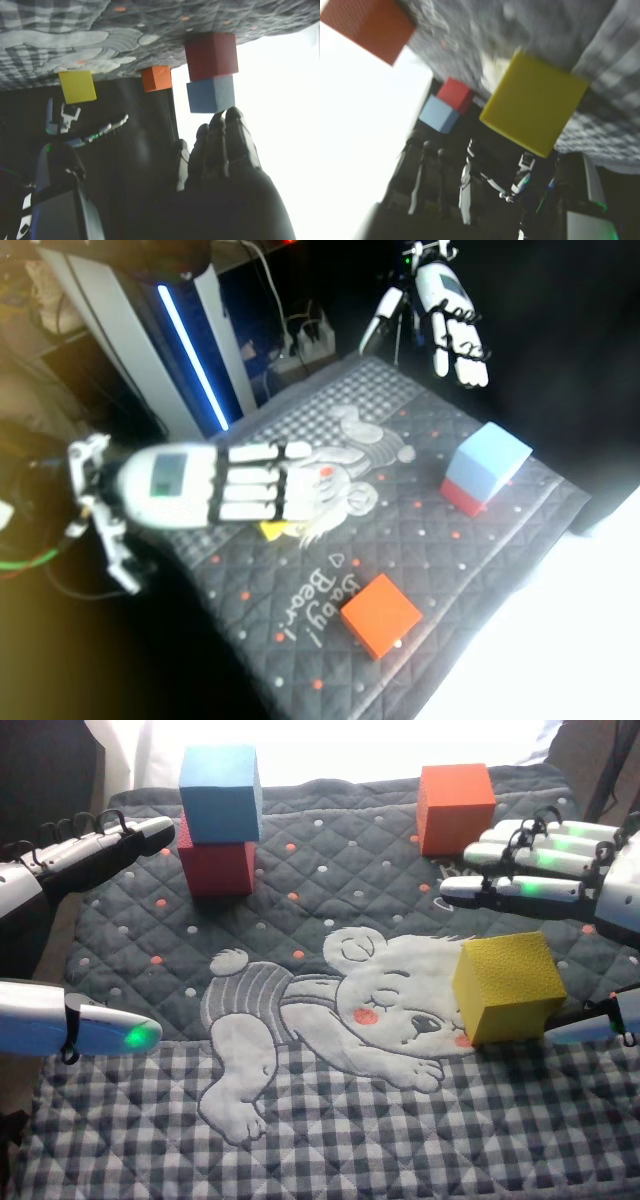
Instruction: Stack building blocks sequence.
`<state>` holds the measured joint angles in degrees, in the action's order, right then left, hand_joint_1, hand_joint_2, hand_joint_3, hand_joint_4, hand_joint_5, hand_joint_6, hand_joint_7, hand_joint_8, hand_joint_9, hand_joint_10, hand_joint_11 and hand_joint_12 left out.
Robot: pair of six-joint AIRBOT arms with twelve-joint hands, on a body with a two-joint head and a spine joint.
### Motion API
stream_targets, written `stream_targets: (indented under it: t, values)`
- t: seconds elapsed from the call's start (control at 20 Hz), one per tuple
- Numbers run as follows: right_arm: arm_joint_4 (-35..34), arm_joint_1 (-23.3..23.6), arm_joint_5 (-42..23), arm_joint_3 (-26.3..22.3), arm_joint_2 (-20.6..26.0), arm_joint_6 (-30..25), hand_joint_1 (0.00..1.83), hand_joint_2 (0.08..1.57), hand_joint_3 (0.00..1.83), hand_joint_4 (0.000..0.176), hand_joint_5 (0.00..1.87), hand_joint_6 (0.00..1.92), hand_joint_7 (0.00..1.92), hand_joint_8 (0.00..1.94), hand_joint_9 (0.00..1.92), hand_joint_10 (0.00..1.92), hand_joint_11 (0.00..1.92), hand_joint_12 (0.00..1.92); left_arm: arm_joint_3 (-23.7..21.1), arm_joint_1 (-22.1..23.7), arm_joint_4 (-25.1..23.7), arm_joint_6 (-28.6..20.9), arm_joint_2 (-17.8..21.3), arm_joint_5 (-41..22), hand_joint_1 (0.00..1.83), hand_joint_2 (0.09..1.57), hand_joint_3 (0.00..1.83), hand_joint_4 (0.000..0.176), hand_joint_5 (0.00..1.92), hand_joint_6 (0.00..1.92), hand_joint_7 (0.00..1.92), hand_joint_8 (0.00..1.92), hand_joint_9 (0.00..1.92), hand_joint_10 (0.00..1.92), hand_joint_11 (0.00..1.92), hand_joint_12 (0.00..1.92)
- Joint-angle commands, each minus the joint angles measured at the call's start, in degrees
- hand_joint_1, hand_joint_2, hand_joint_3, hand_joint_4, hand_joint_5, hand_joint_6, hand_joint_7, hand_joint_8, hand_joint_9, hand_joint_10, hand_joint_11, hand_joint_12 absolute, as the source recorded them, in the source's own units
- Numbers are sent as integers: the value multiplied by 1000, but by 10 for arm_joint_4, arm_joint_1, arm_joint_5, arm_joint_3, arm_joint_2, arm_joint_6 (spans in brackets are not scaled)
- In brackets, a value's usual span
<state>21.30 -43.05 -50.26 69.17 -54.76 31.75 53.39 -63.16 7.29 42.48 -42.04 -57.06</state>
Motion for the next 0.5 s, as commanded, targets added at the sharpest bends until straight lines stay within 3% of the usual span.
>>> stream_targets:
  t: [0.0,0.05,0.1,0.15,0.3,0.4,0.45]
  values:
    - [-17,7,-54,3,-6,-6,810,956,1,137,159,3,196,3,175,9,130,81,1,5,8,-5,-3,-70,728,854,13,155,0,0,0,0,0,0,0,0]
    - [-17,7,-52,6,-10,-6,835,972,0,92,271,10,312,8,327,14,106,497,2,5,8,-6,-3,-70,748,856,12,157,0,0,0,0,0,0,0,0]
    - [-17,7,-51,10,-17,-6,866,973,0,60,348,11,371,7,427,14,113,819,3,4,8,-9,-3,-70,750,858,12,169,0,0,0,0,0,0,0,0]
    - [-17,7,-51,10,-20,-6,886,972,0,25,403,6,424,5,540,24,237,907,3,3,8,-10,-3,-70,730,853,8,175,0,0,0,0,0,0,0,0]
    - [-17,7,-51,11,-27,-6,824,997,0,61,395,0,487,0,593,2,318,881,5,2,8,-15,-3,-72,767,858,7,176,0,0,0,0,0,0,0,0]
    - [-17,7,-47,12,-29,-6,859,999,0,70,419,1,461,0,603,2,342,857,5,2,8,-16,-3,-74,804,857,4,176,3,1,0,0,0,0,0,0]
    - [-17,7,-46,13,-30,-6,944,1021,1,30,465,3,525,5,680,20,414,903,5,2,8,-16,-3,-74,776,861,6,176,4,1,0,0,0,0,0,0]
